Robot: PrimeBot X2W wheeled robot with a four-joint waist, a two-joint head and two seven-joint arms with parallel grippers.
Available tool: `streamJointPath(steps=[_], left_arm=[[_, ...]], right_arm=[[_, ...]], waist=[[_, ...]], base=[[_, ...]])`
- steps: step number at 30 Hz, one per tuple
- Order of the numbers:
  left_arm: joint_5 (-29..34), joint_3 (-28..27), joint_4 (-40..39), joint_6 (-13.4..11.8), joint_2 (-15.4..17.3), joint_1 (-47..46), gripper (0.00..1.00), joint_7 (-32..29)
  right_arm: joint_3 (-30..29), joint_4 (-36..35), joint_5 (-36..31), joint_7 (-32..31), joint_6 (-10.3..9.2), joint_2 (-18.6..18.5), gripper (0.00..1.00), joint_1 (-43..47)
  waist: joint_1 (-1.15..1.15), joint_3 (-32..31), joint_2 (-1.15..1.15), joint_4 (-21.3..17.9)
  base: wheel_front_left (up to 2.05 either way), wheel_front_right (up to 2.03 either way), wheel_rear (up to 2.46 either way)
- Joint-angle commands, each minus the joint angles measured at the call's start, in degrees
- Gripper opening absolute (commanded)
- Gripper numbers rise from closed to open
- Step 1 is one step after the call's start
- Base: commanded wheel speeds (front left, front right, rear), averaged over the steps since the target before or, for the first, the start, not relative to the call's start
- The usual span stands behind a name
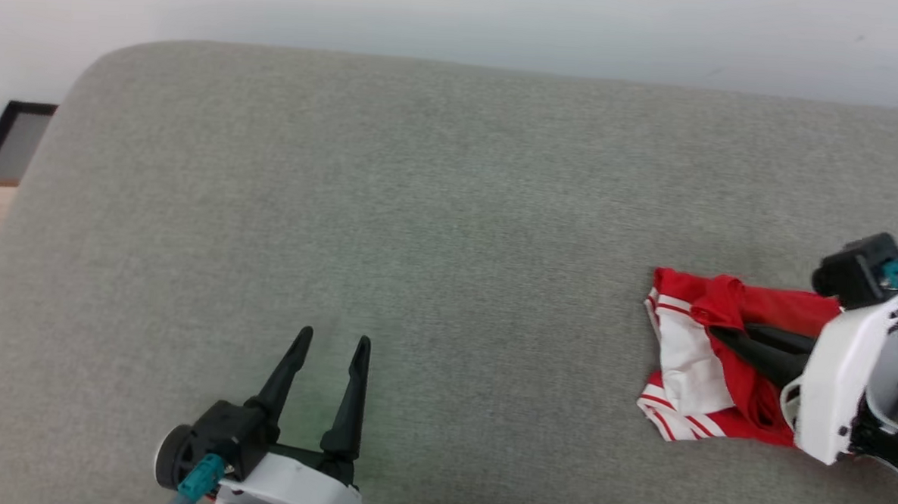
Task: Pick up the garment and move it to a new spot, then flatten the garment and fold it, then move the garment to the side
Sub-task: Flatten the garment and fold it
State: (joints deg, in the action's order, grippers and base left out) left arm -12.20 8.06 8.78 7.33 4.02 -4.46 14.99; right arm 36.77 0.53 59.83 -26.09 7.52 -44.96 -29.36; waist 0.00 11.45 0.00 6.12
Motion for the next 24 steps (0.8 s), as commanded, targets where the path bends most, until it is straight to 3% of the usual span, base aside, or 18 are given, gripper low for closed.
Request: streamJointPath(steps=[1, 8, 17, 18, 19, 20, 21, 24], left_arm=[[-0.32, 0.05, 0.22, 0.17, -0.16, -0.41, 1.00, 0.23], [-1.02, 1.16, 0.84, 0.17, -0.79, -1.29, 1.00, 0.23], [-1.91, 1.86, 1.82, 0.17, -1.07, -1.42, 1.00, 0.23], [-1.87, 1.77, 1.90, 0.17, -1.08, -1.14, 1.00, 0.23], [-1.90, 1.70, 1.97, 0.17, -1.08, -0.92, 1.00, 0.23], [-1.94, 1.64, 2.06, 0.17, -1.09, -0.81, 1.00, 0.23], [-1.97, 1.47, 2.13, 0.17, -1.10, -0.70, 1.00, 0.23], [-1.64, 1.23, 2.12, 0.17, -1.07, -0.15, 1.00, 0.23]], right_arm=[[0.75, 0.64, -2.04, -0.03, -0.07, 0.88, 0.00, -1.07], [3.13, 7.00, -8.60, 1.77, -0.07, 4.05, 0.00, -2.98], [7.87, 14.13, -10.35, 5.83, -0.07, 6.97, 0.00, -2.80], [8.08, 14.50, -10.16, 6.37, -0.07, 7.12, 0.19, -3.06], [8.11, 14.89, -9.81, 6.89, -0.07, 7.21, 0.47, -3.15], [8.01, 15.26, -9.40, 7.40, -0.07, 7.35, 0.95, -3.23], [7.79, 15.56, -8.84, 7.93, -0.07, 7.56, 1.00, -3.41], [7.03, 15.73, -7.23, 9.61, -0.07, 7.71, 1.00, -3.79]], waist=[[0.00, 0.28, 0.00, 1.61], [0.00, 0.93, 0.00, 4.97], [0.00, 0.29, 0.00, 6.29], [0.00, -0.03, 0.00, 6.10], [0.00, -0.33, 0.00, 5.84], [0.00, -0.65, 0.00, 5.53], [0.00, -1.01, 0.00, 5.13], [0.00, -2.19, 0.00, 3.63]], base=[[0.00, 0.00, 0.00], [0.00, 0.00, 0.00], [0.00, 0.00, 0.00], [0.00, 0.00, 0.00], [0.00, 0.00, 0.00], [0.00, 0.00, 0.00], [0.00, 0.00, 0.00], [0.00, 0.00, 0.00]])
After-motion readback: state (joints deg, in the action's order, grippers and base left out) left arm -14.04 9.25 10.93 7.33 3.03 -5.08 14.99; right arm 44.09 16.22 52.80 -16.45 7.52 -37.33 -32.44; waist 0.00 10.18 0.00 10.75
